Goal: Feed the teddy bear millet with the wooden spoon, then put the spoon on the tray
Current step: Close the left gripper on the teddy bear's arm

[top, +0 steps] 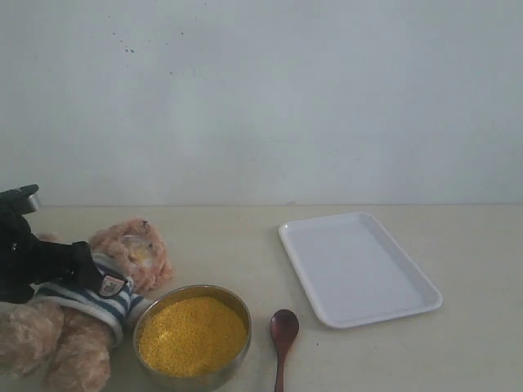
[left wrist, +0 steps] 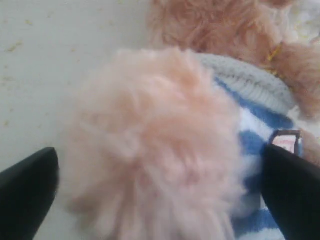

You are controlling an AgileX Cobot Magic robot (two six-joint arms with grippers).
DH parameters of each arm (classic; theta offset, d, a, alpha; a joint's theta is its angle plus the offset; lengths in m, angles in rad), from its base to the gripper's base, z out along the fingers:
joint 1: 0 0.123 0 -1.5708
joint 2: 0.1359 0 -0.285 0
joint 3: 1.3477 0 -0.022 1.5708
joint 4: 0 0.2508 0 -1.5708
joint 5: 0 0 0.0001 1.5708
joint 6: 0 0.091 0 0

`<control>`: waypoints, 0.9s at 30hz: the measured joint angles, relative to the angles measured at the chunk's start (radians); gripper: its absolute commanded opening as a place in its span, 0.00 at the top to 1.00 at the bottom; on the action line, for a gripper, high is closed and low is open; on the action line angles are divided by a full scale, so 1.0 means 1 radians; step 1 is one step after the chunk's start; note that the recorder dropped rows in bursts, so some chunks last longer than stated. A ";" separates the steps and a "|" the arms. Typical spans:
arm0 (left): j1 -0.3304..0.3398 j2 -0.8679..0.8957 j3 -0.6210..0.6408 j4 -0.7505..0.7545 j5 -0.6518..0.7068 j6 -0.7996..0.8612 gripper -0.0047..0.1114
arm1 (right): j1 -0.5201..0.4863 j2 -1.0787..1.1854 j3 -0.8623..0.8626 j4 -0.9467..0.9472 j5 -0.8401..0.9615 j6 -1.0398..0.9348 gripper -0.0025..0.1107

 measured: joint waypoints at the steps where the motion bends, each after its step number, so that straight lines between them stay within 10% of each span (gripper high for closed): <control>1: 0.000 0.009 0.000 -0.025 0.000 0.025 0.03 | 0.000 0.000 0.000 0.000 0.000 0.000 0.98; 11: 0.000 0.092 0.000 -0.320 0.008 0.296 0.18 | 0.000 0.000 0.000 0.000 0.000 0.000 0.98; 19: 0.000 0.104 -0.006 -0.355 0.030 0.309 0.92 | 0.000 0.000 0.000 0.000 0.000 0.000 0.98; 27: 0.000 0.104 -0.018 -0.347 0.064 0.318 0.93 | 0.000 0.000 0.000 0.000 0.000 0.000 0.98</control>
